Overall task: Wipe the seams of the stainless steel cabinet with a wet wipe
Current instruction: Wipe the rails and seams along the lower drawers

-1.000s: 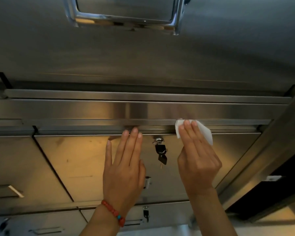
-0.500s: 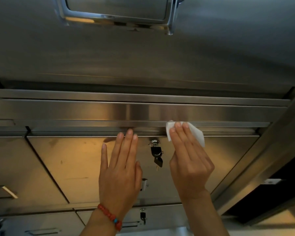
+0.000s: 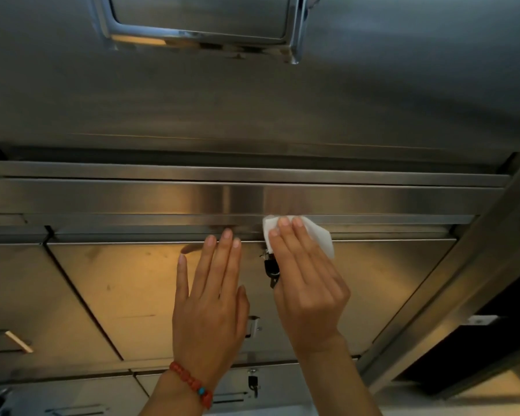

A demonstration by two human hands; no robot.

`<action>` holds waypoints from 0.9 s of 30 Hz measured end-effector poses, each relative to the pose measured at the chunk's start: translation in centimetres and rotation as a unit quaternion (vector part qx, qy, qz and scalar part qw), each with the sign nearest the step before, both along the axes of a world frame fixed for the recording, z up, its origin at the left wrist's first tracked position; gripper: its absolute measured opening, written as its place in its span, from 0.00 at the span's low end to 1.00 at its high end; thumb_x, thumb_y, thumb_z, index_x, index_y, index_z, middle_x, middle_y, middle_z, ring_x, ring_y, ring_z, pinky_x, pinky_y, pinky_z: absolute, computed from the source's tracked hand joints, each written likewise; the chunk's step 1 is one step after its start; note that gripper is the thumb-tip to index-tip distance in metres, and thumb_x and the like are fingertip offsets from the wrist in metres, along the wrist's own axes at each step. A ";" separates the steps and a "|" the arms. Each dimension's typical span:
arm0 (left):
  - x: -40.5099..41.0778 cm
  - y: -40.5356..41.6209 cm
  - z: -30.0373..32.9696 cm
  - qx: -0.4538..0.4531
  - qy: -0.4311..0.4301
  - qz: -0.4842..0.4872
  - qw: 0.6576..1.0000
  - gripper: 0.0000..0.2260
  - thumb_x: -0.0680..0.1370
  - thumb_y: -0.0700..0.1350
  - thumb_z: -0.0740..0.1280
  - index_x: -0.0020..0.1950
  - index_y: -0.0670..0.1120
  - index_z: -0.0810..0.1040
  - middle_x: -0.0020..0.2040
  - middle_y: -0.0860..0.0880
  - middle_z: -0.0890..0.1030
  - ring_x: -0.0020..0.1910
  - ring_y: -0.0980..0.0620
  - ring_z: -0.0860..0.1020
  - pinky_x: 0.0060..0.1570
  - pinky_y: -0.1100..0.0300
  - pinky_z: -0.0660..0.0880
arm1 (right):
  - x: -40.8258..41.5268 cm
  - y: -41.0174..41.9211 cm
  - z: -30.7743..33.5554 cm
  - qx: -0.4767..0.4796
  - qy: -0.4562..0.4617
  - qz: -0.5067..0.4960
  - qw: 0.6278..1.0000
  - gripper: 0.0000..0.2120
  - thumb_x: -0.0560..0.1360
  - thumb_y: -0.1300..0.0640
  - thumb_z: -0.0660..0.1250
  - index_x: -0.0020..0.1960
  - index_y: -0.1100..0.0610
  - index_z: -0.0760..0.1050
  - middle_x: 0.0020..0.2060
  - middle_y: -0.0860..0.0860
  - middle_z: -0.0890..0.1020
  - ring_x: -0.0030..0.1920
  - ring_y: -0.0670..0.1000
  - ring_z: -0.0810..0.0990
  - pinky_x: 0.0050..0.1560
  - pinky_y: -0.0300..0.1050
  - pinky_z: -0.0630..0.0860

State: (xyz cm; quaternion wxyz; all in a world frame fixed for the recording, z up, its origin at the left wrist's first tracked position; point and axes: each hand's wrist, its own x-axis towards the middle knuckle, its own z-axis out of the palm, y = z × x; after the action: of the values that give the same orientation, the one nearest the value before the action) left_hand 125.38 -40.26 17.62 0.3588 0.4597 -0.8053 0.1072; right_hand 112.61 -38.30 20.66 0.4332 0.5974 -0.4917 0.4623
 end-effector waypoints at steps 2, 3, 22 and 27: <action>0.0 0.0 0.0 0.002 -0.001 0.000 1.000 0.26 0.76 0.47 0.54 0.74 0.43 0.55 0.74 0.45 0.58 0.76 0.52 0.48 0.71 0.44 0.50 | -0.4 0.1 0.1 0.008 0.010 0.006 1.000 0.08 0.77 0.64 0.66 0.54 0.63 0.80 0.53 0.57 0.82 0.56 0.53 0.80 0.53 0.49 0.80; 0.0 0.1 0.0 0.001 -0.001 0.001 1.000 0.26 0.76 0.47 0.54 0.74 0.43 0.55 0.74 0.45 0.59 0.76 0.52 0.49 0.71 0.44 0.50 | -0.8 0.2 0.1 0.010 0.010 0.001 1.000 0.08 0.77 0.64 0.66 0.54 0.64 0.81 0.53 0.57 0.82 0.57 0.53 0.80 0.54 0.49 0.79; 0.5 0.2 0.4 -0.018 -0.009 -0.006 1.000 0.24 0.77 0.46 0.54 0.72 0.41 0.62 0.73 0.45 0.61 0.73 0.48 0.58 0.70 0.43 0.52 | 1.4 -0.2 0.5 0.000 0.009 0.004 1.000 0.12 0.80 0.64 0.59 0.52 0.63 0.82 0.52 0.57 0.83 0.55 0.54 0.81 0.52 0.49 0.80; 0.6 0.3 0.5 -0.019 -0.010 -0.009 1.000 0.24 0.77 0.46 0.54 0.72 0.41 0.62 0.73 0.45 0.61 0.73 0.48 0.58 0.70 0.43 0.52 | 0.0 0.1 0.6 0.018 0.031 0.003 0.999 0.08 0.75 0.65 0.67 0.53 0.63 0.81 0.53 0.57 0.82 0.57 0.53 0.80 0.53 0.49 0.80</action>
State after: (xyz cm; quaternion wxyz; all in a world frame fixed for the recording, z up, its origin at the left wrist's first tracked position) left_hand 125.94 -40.00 18.15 0.3600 0.4446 -0.8107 0.1244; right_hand 112.63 -38.20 21.26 0.4361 0.6206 -0.4841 0.4361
